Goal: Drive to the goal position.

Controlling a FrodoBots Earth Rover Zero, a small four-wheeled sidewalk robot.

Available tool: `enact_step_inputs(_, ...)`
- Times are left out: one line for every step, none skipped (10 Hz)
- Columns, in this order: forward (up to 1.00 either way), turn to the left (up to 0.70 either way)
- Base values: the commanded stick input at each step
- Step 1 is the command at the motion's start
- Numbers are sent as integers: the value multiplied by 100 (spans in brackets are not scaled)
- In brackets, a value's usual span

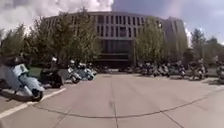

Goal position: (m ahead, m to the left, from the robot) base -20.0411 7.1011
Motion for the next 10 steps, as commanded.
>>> enact_step_inputs(100,-13)
enact_step_inputs(100,-36)
enact_step_inputs(100,-40)
enact_step_inputs(100,-40)
enact_step_inputs(100,-40)
enact_step_inputs(100,-40)
enact_step_inputs(100,-40)
enact_step_inputs(100,-40)
enact_step_inputs(100,-40)
enact_step_inputs(100,-40)
